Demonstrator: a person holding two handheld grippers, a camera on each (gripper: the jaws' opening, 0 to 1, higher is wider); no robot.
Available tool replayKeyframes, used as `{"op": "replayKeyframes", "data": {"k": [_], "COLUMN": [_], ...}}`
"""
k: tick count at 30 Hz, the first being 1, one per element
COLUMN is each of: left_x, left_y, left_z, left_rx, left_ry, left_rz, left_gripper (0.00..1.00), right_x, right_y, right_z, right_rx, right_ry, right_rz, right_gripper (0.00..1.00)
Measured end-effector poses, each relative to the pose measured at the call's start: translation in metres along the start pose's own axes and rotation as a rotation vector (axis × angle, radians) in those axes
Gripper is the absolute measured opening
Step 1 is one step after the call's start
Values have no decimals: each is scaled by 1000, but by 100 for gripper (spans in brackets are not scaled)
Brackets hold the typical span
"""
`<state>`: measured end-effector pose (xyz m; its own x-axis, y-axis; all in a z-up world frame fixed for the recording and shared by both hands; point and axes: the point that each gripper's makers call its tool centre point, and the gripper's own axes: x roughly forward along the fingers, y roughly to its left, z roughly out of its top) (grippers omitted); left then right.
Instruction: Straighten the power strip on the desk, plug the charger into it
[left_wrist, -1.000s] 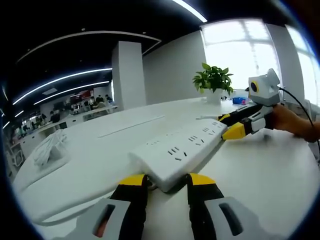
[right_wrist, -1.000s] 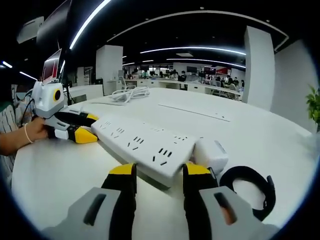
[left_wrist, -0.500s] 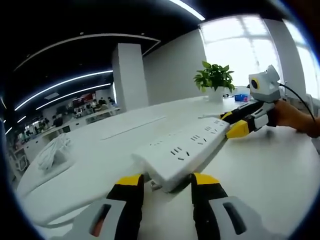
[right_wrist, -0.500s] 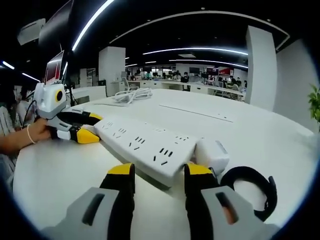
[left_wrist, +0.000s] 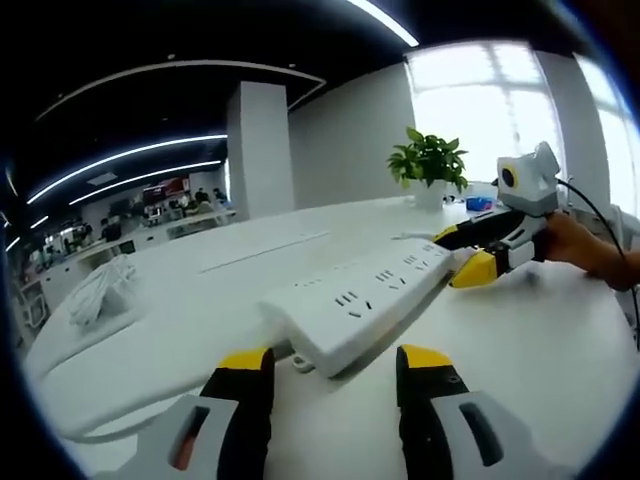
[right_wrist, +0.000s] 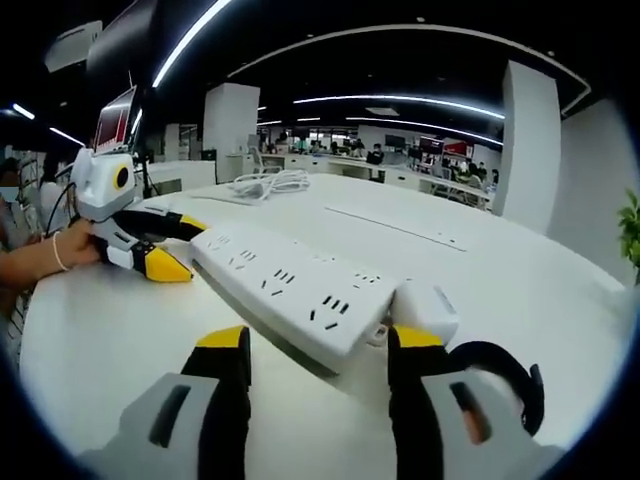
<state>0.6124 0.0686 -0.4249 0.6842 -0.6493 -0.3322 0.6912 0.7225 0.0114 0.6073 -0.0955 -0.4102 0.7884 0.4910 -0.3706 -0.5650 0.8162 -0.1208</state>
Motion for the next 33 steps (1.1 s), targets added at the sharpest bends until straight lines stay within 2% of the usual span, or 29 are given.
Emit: {"op": "replayKeyframes", "data": {"k": [5,7,8,11,14,21,25,27,31,33], "left_x": [-2,-3,-4,-6,-8,-14,-17,-17,-17,-17], "left_y": [-3,-8,-12,-14,-15,-15,-16,-16,-12,-12], "left_z": [-1,-1,-2,-3,-3,-1,0,-1,-3,-4], "left_rx": [18,17,8,-26,-39,-54,-81,-89,-119,-135], "left_ry": [2,2,5,3,1,-22,-24,-16,-7,-1], "left_rz": [-10,-34,-67,-91,-94,-90,-98,-101,-80,-80], "left_gripper": [50,52,54,63,68,69,74,78,85,88], "right_x": [0,0,0,1,1,0,0,0,1,1], "right_y": [4,6,7,11,14,19,23,27,39,43], "right_z": [2,3,4,6,7,13,18,16,12,11], "right_rx": [-33,-54,-65,-73,-67,-86,-88,-97,-121,-123], "right_ry": [-3,-3,-6,-22,-30,-51,-77,-66,-31,-29], "right_rz": [10,16,23,40,55,78,97,114,160,175], "right_gripper": [57,59,60,64,67,72,77,82,100,100]}}
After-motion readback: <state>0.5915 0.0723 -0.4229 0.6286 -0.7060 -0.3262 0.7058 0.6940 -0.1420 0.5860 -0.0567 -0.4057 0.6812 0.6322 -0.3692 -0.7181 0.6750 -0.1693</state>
